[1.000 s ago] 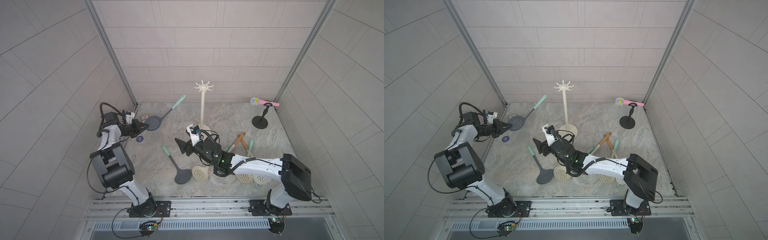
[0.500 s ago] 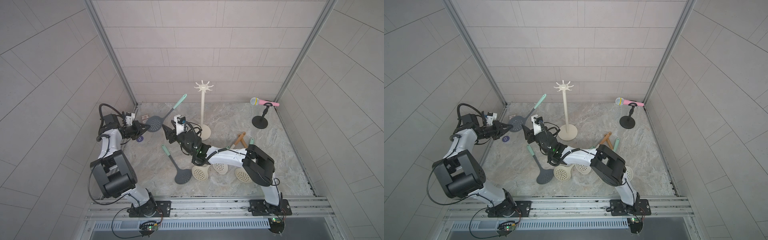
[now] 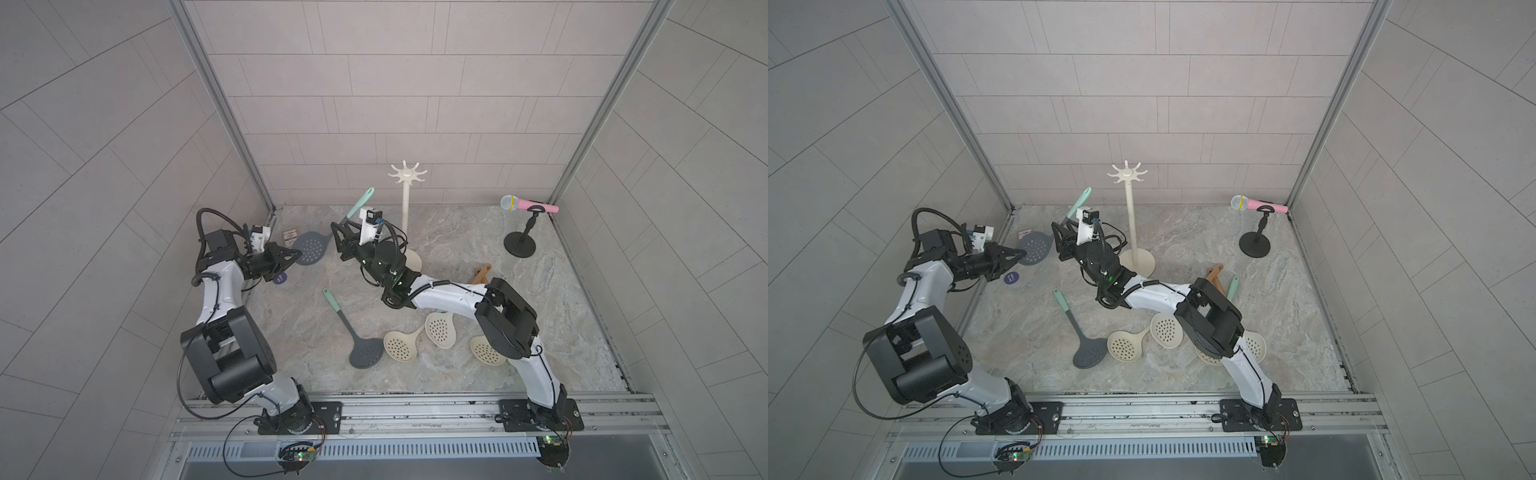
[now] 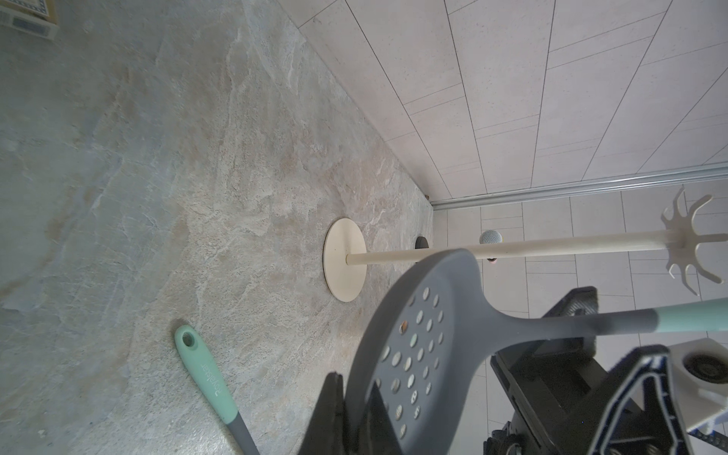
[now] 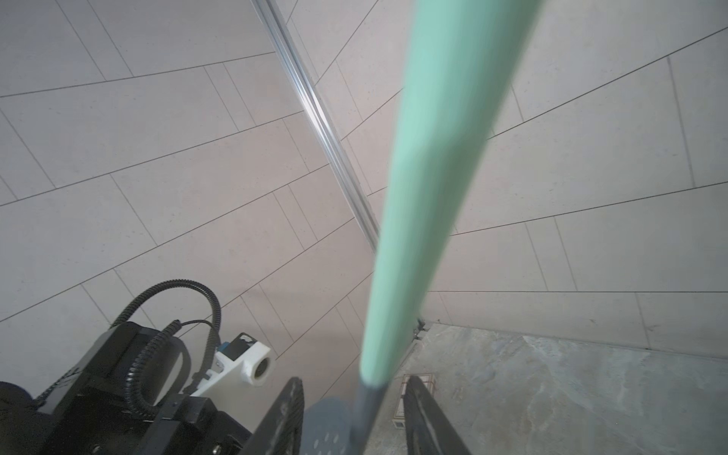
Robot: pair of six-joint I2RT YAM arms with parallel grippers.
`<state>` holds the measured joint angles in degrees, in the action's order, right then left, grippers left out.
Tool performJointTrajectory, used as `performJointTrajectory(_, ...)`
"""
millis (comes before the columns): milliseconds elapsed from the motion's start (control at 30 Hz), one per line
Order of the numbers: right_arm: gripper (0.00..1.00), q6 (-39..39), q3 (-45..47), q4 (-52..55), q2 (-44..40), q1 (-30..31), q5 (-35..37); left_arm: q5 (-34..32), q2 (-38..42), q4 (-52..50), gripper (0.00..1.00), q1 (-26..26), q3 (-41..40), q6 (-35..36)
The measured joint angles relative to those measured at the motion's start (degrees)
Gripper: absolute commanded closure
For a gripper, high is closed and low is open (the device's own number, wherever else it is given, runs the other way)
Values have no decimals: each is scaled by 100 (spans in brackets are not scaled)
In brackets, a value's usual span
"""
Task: Hang the skimmer on the kitchen utensil rack
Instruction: Pick up the skimmer from the center of the board.
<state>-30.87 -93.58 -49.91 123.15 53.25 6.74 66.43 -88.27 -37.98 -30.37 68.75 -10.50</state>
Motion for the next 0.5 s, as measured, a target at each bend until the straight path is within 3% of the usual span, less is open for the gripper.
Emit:
performJointTrajectory(100, 64, -92, -61, 0, 2, 37, -76, 15, 0, -4, 100, 0, -2, 0)
performJointTrajectory(333, 97, -269, -330, 87, 212, 7, -76, 103, 31, -7, 100, -20, -11, -9)
performJointTrajectory(500, 100, -352, -402, 175, 264, -4, -26, 111, 66, -2, 97, -61, -17, -13)
